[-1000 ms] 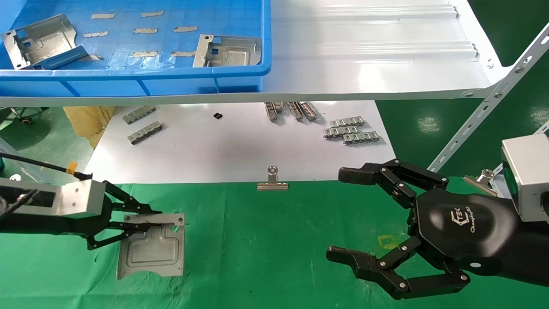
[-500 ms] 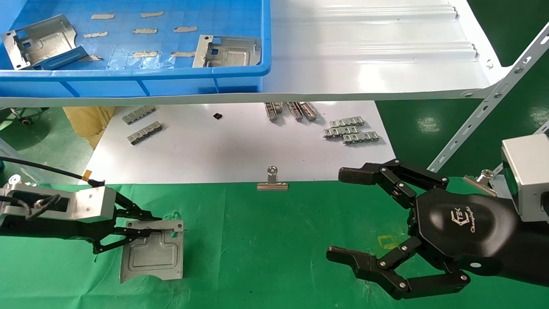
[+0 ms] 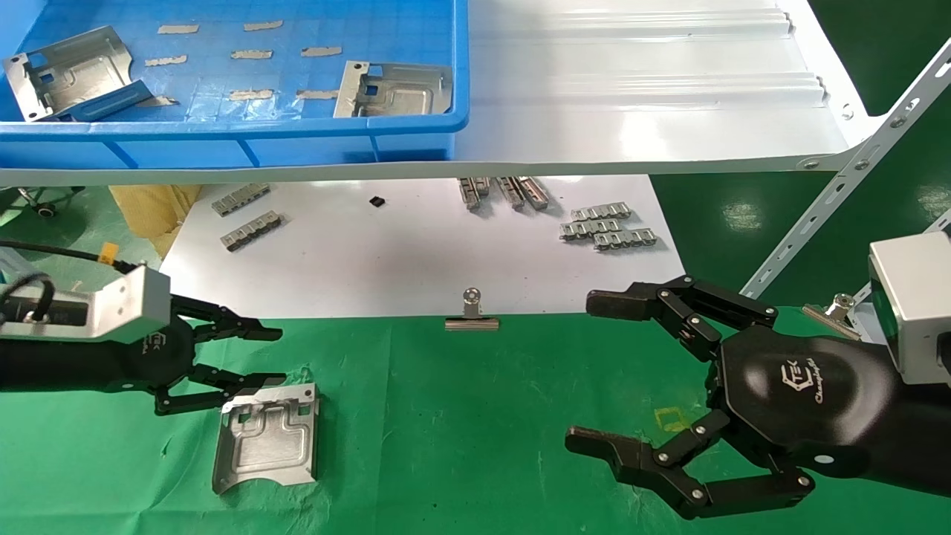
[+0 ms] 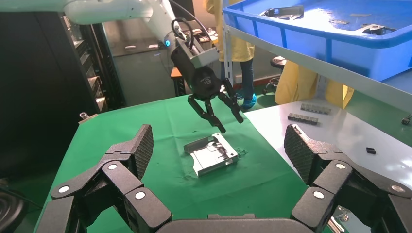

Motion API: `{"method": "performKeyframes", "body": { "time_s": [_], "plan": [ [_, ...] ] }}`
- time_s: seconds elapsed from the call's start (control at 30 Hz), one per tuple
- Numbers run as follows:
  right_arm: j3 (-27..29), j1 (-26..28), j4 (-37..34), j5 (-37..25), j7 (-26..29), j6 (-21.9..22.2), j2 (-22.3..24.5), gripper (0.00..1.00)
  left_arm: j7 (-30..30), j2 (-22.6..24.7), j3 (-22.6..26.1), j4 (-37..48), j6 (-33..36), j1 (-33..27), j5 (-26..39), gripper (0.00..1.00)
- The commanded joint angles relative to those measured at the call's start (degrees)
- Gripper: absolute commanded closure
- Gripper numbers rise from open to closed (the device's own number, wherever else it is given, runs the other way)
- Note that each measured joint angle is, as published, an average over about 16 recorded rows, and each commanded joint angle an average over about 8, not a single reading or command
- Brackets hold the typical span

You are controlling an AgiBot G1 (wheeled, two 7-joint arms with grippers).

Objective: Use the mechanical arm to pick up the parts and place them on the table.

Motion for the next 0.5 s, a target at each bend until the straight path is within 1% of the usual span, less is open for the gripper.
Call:
{"method": "performKeyframes", "body": {
  "time_s": [0.03, 0.2, 0.5],
  "plan": [
    [0.0, 0.0, 0.0, 0.0, 0.0, 0.0, 0.0, 0.0, -2.77, -0.53, -0.63, 0.18, 0.84, 0.73, -2.5, 0.0],
    [0.01, -0.01, -0.01, 0.01, 0.0, 0.01, 0.0, 0.0, -4.21, -1.03, -1.06, -0.2, 0.95, 1.62, -4.74, 0.0],
    [0.01, -0.01, -0.01, 0.0, 0.0, 0.01, 0.0, 0.0, -3.51, -0.88, -1.13, -0.73, 0.84, 1.48, -3.54, 0.0]
  ]
}}
